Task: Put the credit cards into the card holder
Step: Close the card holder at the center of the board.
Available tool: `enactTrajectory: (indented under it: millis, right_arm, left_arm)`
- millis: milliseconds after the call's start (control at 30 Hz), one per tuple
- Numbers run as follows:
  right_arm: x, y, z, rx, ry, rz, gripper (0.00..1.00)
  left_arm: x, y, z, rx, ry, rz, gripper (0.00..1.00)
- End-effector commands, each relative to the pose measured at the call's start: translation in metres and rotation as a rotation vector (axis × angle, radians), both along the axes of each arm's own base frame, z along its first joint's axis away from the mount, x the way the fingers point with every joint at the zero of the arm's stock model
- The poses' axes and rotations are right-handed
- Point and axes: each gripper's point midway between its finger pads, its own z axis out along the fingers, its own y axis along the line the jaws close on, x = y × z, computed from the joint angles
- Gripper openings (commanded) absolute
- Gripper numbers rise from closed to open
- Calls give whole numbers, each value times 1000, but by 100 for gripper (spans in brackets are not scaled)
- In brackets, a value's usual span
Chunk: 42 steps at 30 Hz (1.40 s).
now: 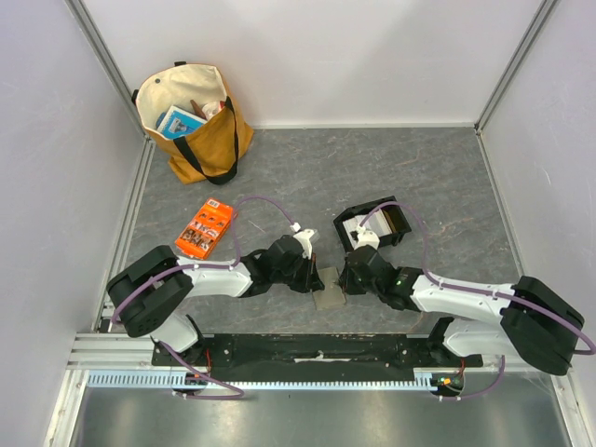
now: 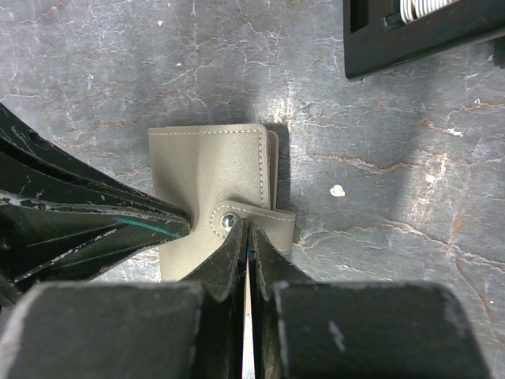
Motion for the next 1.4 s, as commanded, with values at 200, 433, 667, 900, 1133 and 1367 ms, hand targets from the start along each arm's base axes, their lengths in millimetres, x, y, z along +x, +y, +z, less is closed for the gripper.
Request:
enactTrajectory:
  millis: [200,433,667,900,1133,1367]
  right_arm:
    - [13,14,18,23,-53,13,5]
    - [9,15,14,11,-21,30,5]
    - [0,13,8,10,2,58,4]
    - [-1,16,1,-10,25,85,4]
    - [-3,19,0,-7,33,101,4]
    - [-9,19,-5,-12,60,122,4]
  left_arm:
    - [-22,27,-34,152,64,-46,2]
    - [-20,26,-33,157,64,-43,2]
    - [-19,25,-32,158,62,-43,2]
    - [-19,25,-33,160,63,-43,2]
    - [-17,23,-31,161,61,-45,2]
    - [-17,22,-31,162,61,-48,2]
